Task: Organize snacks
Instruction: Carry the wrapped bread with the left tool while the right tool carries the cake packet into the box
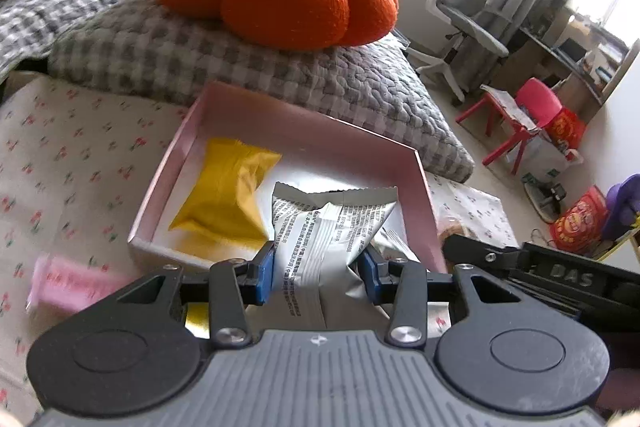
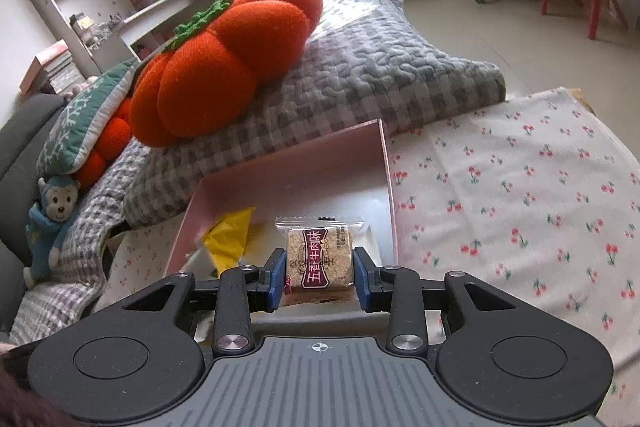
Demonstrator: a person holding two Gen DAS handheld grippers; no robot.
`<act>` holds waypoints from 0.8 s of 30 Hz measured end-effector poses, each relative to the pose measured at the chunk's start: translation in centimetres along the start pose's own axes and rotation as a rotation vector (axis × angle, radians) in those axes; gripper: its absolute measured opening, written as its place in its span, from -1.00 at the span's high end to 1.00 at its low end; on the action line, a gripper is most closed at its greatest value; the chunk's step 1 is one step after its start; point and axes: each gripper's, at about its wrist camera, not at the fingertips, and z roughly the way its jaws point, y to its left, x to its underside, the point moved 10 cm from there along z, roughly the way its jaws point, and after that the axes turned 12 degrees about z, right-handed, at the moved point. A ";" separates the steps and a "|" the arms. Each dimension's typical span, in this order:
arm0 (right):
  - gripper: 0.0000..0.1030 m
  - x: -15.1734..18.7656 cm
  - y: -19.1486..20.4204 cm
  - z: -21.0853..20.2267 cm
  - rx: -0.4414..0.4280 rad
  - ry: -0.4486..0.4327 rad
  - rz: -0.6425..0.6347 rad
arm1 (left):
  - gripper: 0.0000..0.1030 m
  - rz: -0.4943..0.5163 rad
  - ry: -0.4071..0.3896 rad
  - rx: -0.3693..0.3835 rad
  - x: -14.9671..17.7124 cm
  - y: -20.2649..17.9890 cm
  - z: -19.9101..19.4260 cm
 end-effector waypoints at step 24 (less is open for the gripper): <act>0.35 -2.8 -1.9 6.1 -0.045 -0.013 -0.005 | 0.23 0.068 -0.028 -0.085 -0.9 0.2 6.2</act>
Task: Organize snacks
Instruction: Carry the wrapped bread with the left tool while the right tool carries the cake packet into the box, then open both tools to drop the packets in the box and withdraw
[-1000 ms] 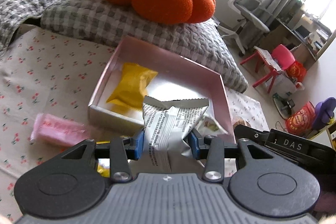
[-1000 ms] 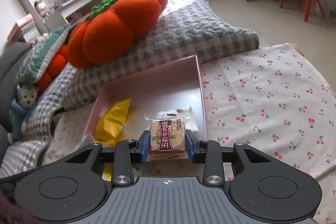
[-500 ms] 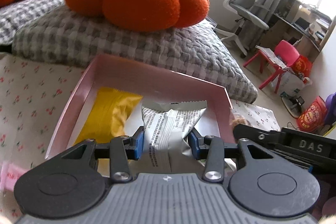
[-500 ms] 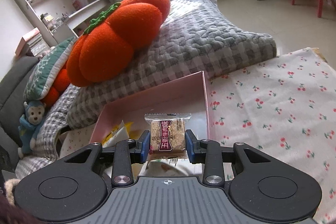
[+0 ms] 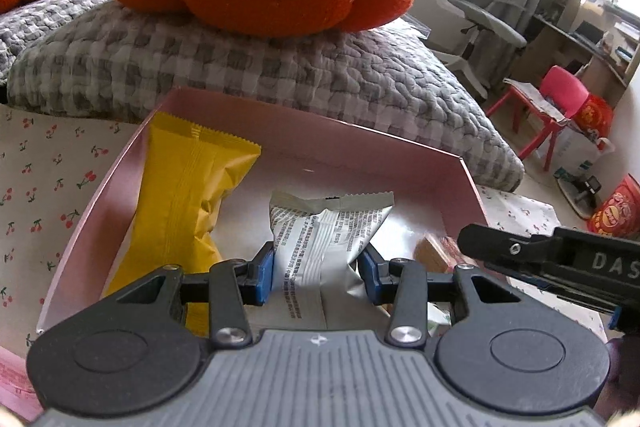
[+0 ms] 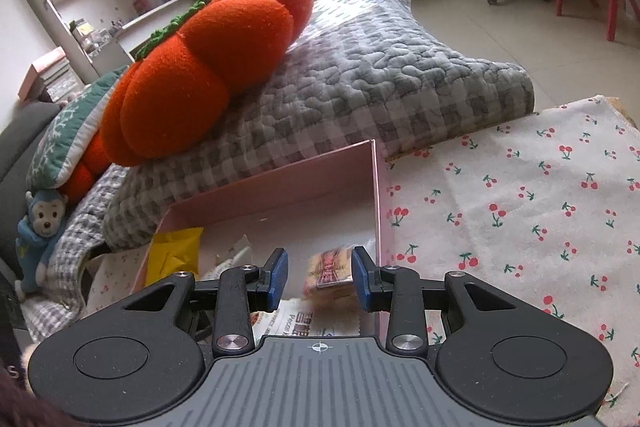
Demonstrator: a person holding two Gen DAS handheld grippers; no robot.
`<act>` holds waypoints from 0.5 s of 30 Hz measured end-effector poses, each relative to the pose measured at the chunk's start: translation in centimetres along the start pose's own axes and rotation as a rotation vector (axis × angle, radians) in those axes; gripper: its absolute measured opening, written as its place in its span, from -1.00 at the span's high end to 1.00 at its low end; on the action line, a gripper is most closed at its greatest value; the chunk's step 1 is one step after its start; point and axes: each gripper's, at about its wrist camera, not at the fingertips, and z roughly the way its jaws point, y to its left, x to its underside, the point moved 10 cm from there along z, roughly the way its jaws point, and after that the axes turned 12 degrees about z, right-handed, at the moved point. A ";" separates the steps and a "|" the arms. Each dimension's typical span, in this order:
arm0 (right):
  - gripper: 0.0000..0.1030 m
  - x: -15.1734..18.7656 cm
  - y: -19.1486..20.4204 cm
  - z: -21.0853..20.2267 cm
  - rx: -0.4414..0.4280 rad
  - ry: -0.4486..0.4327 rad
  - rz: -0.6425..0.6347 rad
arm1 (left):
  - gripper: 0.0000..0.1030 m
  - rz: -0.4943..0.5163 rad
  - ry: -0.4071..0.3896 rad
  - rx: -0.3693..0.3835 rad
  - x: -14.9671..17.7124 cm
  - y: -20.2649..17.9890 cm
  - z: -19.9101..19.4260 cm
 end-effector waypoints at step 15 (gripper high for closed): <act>-0.29 -0.3 1.4 -2.0 -0.017 -0.008 -0.015 | -0.40 0.054 -0.016 0.001 -0.7 -0.6 -2.1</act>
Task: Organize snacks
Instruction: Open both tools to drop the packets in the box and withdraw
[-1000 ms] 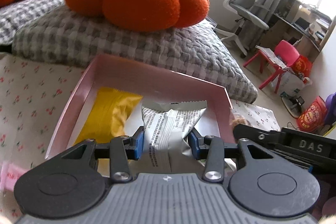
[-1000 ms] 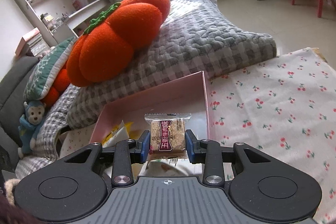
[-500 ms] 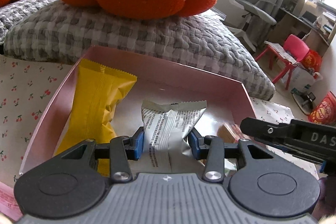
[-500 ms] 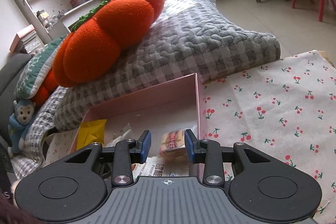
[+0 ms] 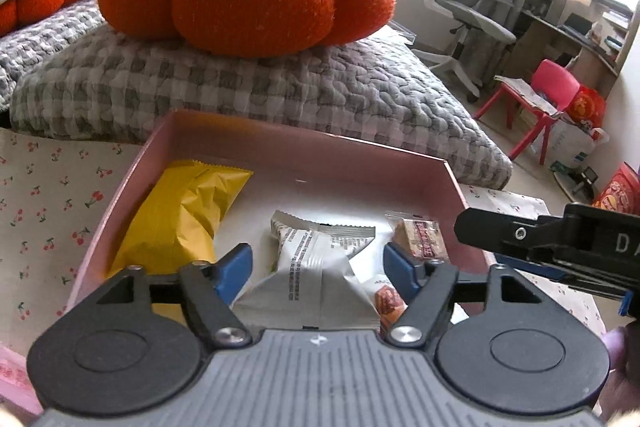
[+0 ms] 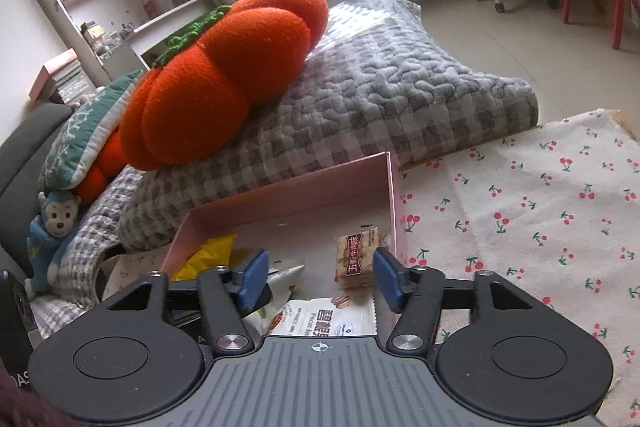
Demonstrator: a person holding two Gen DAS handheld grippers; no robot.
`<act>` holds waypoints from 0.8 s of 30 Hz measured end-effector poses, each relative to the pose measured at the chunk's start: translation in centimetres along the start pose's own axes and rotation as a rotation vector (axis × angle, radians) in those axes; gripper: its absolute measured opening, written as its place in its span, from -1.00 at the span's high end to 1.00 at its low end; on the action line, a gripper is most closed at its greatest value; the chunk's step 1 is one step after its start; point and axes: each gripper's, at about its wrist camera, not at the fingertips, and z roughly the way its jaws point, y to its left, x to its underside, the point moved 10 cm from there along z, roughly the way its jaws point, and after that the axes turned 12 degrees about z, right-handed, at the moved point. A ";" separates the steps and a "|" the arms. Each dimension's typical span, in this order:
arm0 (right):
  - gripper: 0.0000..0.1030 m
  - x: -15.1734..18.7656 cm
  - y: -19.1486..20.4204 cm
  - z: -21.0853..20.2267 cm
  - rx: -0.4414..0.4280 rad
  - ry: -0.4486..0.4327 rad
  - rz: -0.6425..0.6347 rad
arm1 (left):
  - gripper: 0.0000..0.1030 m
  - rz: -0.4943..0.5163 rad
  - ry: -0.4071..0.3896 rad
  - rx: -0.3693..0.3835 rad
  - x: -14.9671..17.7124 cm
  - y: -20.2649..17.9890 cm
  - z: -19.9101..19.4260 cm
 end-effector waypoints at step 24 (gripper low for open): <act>-0.85 2.5 2.9 -8.9 0.032 -0.007 -0.067 | -0.99 0.076 0.046 -0.032 1.3 -0.3 -8.3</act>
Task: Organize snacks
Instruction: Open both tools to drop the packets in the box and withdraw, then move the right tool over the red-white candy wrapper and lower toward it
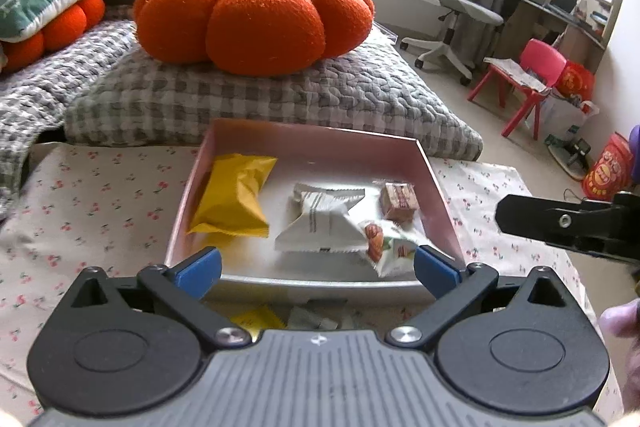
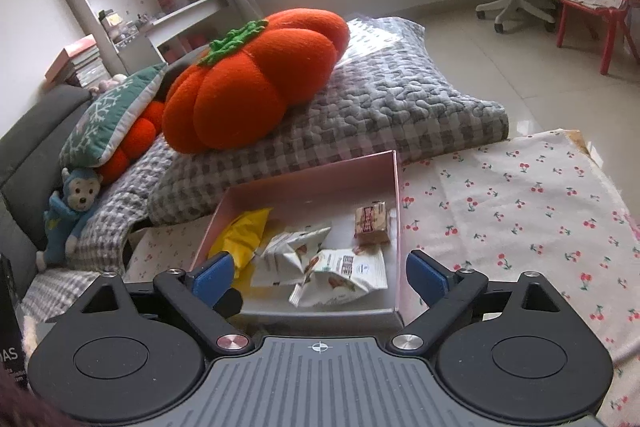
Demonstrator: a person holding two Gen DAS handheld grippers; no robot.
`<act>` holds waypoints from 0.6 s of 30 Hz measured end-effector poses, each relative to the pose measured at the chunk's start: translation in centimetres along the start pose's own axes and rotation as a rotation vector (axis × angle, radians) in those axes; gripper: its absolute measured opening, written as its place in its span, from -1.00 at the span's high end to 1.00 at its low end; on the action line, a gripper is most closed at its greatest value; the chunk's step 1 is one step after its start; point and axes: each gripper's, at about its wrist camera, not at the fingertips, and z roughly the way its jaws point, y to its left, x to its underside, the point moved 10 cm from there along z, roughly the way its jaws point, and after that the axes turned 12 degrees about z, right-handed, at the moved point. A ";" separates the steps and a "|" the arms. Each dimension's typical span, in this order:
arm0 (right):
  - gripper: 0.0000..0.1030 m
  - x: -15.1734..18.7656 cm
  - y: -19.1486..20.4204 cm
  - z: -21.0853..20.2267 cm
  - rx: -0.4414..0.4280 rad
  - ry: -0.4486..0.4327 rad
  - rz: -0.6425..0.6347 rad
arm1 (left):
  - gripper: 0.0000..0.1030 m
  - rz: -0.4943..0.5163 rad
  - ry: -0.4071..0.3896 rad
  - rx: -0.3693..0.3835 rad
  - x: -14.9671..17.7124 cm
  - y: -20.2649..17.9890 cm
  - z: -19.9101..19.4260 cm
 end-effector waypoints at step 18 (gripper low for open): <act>-0.89 5.3 0.1 -2.0 0.039 0.035 -0.098 | -0.99 0.054 0.076 -0.024 5.6 1.3 -2.4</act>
